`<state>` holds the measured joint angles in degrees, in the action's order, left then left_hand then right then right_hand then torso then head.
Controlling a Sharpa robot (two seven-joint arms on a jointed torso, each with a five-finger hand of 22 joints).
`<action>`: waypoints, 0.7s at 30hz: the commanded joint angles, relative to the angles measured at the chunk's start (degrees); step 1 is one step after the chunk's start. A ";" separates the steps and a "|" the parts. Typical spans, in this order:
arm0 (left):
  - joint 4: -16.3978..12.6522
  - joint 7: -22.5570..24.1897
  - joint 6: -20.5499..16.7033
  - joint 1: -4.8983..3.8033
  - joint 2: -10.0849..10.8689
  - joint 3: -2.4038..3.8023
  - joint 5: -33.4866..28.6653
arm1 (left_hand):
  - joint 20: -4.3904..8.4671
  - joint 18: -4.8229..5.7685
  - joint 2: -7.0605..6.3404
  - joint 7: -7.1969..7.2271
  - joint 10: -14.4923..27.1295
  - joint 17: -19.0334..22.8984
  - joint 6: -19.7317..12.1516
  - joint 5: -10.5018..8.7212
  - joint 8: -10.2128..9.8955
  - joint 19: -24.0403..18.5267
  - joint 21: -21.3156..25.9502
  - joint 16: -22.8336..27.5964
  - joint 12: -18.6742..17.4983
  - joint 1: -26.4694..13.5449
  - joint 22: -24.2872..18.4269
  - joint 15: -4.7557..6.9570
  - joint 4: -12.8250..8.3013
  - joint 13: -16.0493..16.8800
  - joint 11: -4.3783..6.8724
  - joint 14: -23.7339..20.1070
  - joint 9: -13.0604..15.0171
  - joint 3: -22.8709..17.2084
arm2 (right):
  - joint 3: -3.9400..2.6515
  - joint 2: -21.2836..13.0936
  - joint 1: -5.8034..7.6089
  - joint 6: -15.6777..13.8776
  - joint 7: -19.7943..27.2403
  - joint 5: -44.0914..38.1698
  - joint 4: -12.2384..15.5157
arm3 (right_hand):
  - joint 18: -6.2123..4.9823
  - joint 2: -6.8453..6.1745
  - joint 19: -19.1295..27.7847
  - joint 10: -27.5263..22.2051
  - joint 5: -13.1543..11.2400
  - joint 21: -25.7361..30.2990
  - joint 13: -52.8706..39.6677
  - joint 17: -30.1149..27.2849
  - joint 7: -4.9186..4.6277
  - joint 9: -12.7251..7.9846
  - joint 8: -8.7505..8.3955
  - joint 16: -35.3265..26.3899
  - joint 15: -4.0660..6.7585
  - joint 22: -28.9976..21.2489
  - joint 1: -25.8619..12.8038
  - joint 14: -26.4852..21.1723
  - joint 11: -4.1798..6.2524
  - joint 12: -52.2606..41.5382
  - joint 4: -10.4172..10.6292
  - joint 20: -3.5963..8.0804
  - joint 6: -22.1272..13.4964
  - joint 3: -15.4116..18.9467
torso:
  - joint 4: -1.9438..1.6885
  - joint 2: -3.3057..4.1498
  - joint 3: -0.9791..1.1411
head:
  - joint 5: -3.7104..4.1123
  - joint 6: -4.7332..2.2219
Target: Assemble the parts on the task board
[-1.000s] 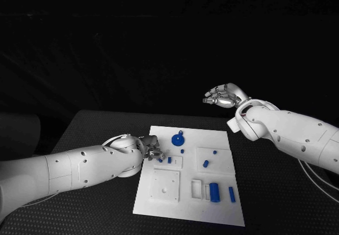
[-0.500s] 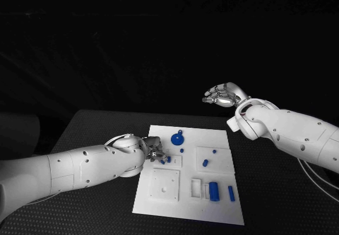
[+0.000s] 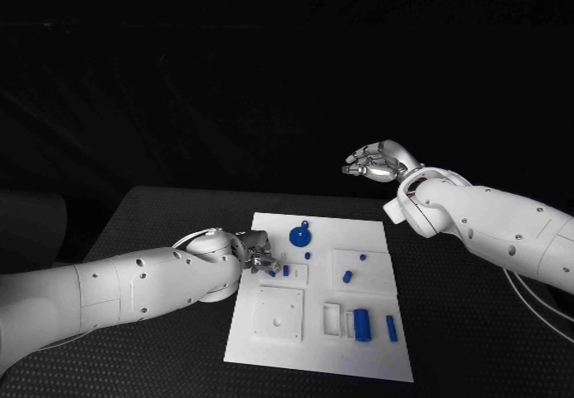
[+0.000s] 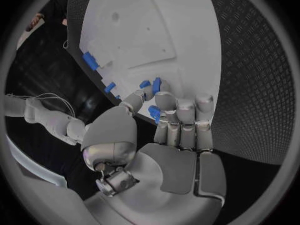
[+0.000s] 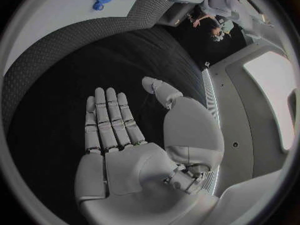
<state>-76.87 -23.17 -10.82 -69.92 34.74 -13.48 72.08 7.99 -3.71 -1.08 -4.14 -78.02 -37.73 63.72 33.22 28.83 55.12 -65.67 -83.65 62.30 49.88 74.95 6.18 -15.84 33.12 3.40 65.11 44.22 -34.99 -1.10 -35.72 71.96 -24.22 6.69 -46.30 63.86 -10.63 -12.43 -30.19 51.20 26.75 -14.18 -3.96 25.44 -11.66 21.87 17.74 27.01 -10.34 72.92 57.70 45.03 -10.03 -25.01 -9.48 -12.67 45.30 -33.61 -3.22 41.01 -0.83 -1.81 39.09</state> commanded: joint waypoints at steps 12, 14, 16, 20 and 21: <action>0.38 -1.21 -2.29 0.37 0.77 -0.26 1.39 | 7.02 -0.91 0.94 6.22 -2.43 -0.09 7.72 0.13 2.00 0.57 -0.32 -0.44 0.31 1.23 0.65 4.15 -0.45 0.00 4.58 4.39 0.02 -0.67 | -0.01 -0.03 -0.09 0.68 0.53 0.05 -0.01 | 0.50 0.44 0.03 -0.15 0.64 0.46 0.00 -0.14 -0.58 -0.10 0.30 0.35 -0.05 0.22 -0.74 -0.54 -0.02 0.37 0.65 -0.02 -0.23 0.16 | 0.00 0.00 0.03 | 0.01 0.19; 0.39 -1.17 -2.26 0.38 0.65 -0.27 1.28 | 7.02 -0.91 0.94 6.22 -2.42 -0.09 7.72 0.12 2.01 0.58 -0.32 -0.44 0.32 1.24 0.65 4.15 -0.44 0.00 4.58 4.39 0.01 -0.67 | -0.01 0.01 -0.10 0.68 0.53 0.06 -0.02 | 0.50 0.45 0.03 -0.15 0.66 0.47 0.00 -0.15 -0.58 -0.10 0.30 0.35 -0.05 0.23 -0.74 -0.54 -0.02 0.37 0.65 -0.02 -0.23 0.16 | -0.01 -0.02 0.07 | 0.00 0.14; 0.37 -1.12 -2.28 0.40 0.58 -0.27 1.25 | 7.02 -0.91 0.96 6.23 -2.42 -0.09 7.71 0.12 2.01 0.59 -0.32 -0.44 0.32 1.23 0.64 4.15 -0.41 0.00 4.59 4.40 0.01 -0.67 | -0.01 0.03 -0.10 0.68 0.53 0.06 -0.02 | 0.50 0.45 0.03 -0.15 0.67 0.48 0.00 -0.15 -0.58 -0.10 0.31 0.36 -0.05 0.24 -0.74 -0.54 -0.02 0.37 0.66 -0.02 -0.23 0.16 | -0.02 0.00 0.08 | -0.04 0.12; 0.33 -1.10 -2.15 0.42 0.50 -0.28 1.17 | 7.02 -0.92 1.04 6.23 -2.40 -0.08 7.70 0.09 2.03 0.62 -0.33 -0.42 0.33 1.20 0.63 4.15 -0.32 -0.01 4.60 4.41 -0.01 -0.67 | -0.01 0.08 -0.10 0.71 0.53 0.06 -0.04 | 0.49 0.45 0.02 -0.15 0.71 0.49 0.00 -0.15 -0.58 -0.11 0.31 0.36 -0.04 0.25 -0.74 -0.54 -0.02 0.37 0.66 -0.01 -0.24 0.16 | 0.01 -0.01 0.08 | -0.13 0.12; 0.33 -1.10 -2.18 0.42 0.50 -0.28 1.17 | 7.02 -0.92 1.04 6.23 -2.40 -0.08 7.70 0.09 2.03 0.62 -0.33 -0.42 0.33 1.19 0.63 4.15 -0.31 -0.01 4.60 4.41 -0.01 -0.67 | -0.01 0.08 -0.10 0.71 0.53 0.06 -0.04 | 0.49 0.45 0.02 -0.15 0.72 0.50 0.00 -0.15 -0.58 -0.11 0.31 0.36 -0.04 0.25 -0.74 -0.54 -0.02 0.37 0.66 -0.01 -0.24 0.16 | 0.02 -0.01 0.08 | -0.15 0.12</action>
<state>-76.72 -23.35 -13.04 -69.67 35.22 -13.61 72.75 8.08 -3.70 -1.09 -3.99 -78.20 -37.72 63.87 33.22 29.13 55.41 -65.67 -83.88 62.30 49.88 74.93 6.21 -15.79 33.12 3.59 65.42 44.06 -35.05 -1.10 -35.67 71.88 -24.19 6.70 -46.25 63.81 -10.63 -12.06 -30.19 51.20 27.08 -13.95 -3.96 25.38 -11.66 21.82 17.74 27.01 -10.34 73.08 57.33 45.03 -10.03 -25.01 -9.24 -12.67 45.30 -33.37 -3.22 41.01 -0.77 -1.88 39.21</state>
